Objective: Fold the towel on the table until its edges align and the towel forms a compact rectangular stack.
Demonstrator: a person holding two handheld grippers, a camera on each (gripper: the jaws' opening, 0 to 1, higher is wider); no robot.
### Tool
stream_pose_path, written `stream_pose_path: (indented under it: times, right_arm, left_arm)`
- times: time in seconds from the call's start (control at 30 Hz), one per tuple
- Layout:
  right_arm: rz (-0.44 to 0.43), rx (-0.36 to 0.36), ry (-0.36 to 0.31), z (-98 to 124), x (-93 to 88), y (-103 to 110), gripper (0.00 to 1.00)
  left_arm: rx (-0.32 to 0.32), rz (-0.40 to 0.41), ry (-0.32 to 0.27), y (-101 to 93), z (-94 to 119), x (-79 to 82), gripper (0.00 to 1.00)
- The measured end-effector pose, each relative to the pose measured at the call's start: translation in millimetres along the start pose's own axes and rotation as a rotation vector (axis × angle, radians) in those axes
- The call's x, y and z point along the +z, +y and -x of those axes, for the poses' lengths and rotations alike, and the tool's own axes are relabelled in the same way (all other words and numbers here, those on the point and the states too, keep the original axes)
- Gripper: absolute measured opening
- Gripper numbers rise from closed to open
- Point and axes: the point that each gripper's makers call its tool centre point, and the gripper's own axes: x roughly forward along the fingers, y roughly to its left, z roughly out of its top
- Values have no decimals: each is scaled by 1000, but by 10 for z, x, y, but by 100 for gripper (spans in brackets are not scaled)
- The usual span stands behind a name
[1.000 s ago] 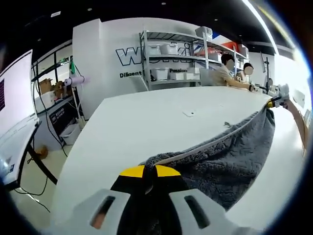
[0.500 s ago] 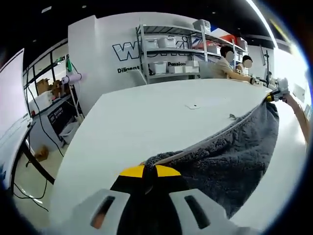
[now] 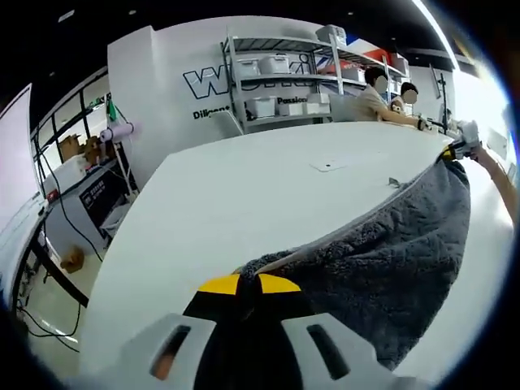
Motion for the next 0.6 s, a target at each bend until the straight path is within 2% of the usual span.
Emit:
stream_pose_path:
  times: [0.2,0.4,0.6]
  right_arm:
    - [51,-25,33,-80,-94,20,9]
    - [68,-35,38,-89,-111,38,10]
    - [74,-84,36,-36,-114,-25,21]
  left_arm:
    - [6,-14,0,27,-66,-60,8]
    - [14,-36,12,20,-124,-154,10]
    - [34,-54,-10,27,-132,-136,14]
